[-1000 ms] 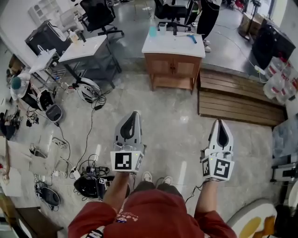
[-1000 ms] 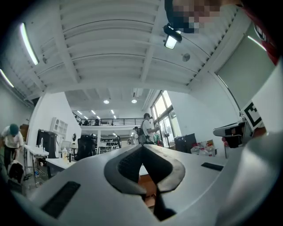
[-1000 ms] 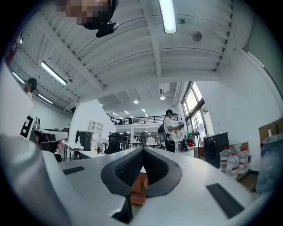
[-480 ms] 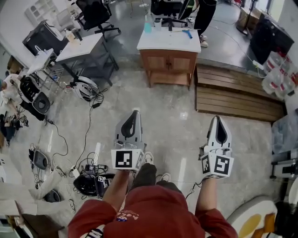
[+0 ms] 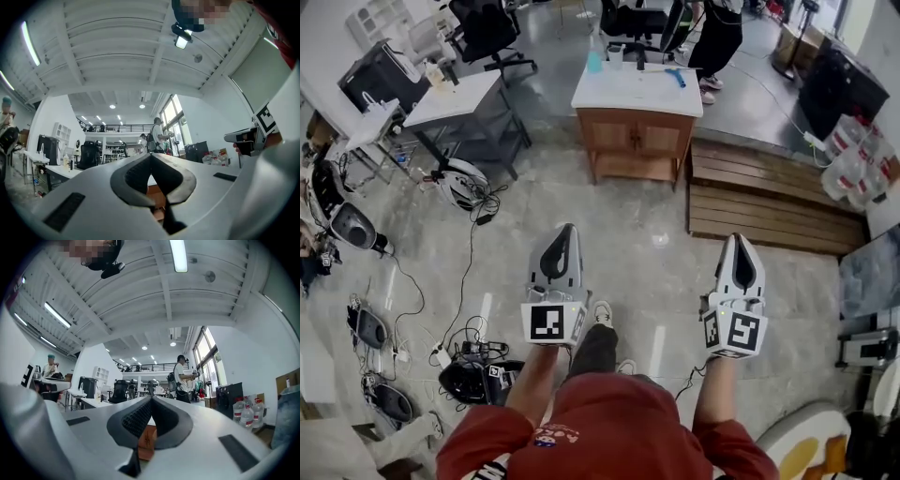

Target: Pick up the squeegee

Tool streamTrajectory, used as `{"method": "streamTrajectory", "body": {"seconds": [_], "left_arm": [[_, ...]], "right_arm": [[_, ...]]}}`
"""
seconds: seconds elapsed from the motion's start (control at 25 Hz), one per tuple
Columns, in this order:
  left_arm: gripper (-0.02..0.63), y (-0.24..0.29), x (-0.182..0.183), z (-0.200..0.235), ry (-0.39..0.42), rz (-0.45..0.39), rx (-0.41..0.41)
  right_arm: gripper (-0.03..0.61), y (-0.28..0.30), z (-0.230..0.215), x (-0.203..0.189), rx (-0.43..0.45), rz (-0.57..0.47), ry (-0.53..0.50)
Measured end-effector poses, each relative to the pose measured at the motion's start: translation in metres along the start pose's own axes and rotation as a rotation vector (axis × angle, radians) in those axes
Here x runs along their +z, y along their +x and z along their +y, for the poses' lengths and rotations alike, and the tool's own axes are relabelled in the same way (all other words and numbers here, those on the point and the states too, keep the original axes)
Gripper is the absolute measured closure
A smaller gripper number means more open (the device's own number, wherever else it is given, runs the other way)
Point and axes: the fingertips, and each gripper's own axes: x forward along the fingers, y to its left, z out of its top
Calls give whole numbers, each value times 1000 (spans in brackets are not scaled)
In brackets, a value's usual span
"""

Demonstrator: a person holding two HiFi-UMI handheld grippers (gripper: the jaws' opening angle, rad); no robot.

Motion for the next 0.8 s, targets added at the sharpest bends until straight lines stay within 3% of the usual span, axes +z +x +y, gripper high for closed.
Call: {"method": "streamTrajectory", "body": {"seconds": [0.2, 0.8], "left_arm": [[598, 51, -26, 29, -22, 2, -10], [598, 244, -112, 184, -97, 75, 2]], "right_arm": [[571, 60, 5, -16, -17, 19, -21], [571, 312, 72, -73, 5, 117, -64]]}}
